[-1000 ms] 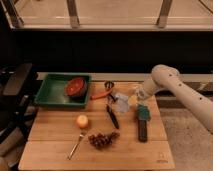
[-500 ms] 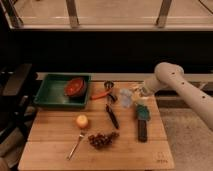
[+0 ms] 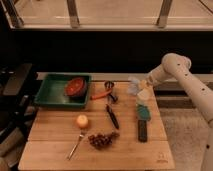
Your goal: Place towel in metal cup
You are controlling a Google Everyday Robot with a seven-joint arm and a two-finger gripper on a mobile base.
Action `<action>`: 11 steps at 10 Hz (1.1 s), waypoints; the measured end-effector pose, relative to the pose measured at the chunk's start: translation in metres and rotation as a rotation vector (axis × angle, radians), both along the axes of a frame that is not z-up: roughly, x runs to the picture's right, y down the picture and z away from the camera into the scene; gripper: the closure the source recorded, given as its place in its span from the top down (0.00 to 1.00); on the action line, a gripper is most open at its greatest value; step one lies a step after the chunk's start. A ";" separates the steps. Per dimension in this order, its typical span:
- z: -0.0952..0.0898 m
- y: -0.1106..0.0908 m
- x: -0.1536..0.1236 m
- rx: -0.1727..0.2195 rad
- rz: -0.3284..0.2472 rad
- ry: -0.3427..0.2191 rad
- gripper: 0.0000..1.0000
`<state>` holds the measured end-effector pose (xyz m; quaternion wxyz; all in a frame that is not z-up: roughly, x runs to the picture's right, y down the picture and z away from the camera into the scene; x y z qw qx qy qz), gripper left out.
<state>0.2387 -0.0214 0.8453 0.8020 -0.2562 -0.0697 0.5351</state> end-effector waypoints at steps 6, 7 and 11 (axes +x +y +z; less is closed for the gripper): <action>0.020 -0.030 -0.067 0.047 -0.063 -0.067 0.00; 0.031 -0.035 -0.078 0.045 -0.067 -0.086 0.00; 0.045 -0.039 -0.103 0.045 -0.081 -0.145 0.00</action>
